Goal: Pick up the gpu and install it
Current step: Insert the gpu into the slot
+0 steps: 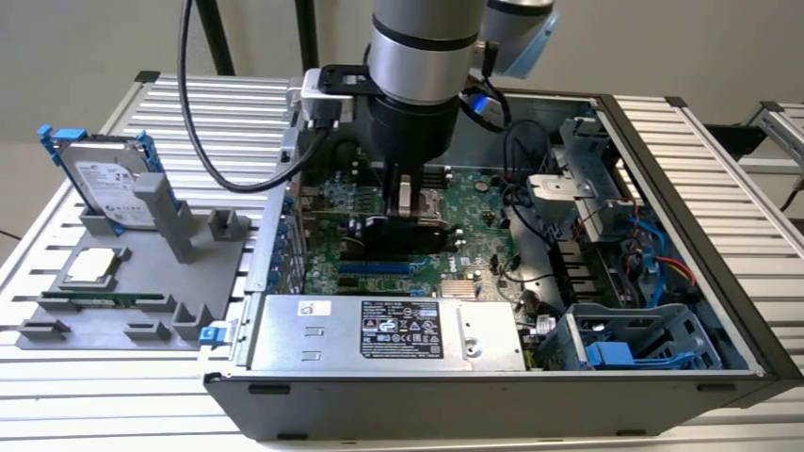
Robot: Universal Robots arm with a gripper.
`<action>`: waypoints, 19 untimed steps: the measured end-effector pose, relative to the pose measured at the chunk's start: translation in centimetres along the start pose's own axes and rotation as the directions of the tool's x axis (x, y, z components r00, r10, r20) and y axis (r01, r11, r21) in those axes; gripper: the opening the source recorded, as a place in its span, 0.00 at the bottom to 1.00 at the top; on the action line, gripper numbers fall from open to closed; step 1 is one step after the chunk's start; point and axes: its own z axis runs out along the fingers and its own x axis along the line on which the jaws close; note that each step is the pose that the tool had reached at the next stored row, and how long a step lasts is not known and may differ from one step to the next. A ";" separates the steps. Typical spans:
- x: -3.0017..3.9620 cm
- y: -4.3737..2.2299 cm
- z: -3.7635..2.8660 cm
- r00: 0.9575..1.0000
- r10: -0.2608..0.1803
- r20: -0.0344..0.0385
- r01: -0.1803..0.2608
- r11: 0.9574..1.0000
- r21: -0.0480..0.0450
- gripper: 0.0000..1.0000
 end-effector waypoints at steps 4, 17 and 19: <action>0.03 0.08 0.73 1.000 0.000 0.000 0.000 1.000 0.000 0.00; 0.06 0.12 3.03 1.000 0.000 0.004 0.000 1.000 0.000 0.00; 0.07 0.24 3.18 1.000 0.000 0.004 0.000 1.000 -0.001 0.00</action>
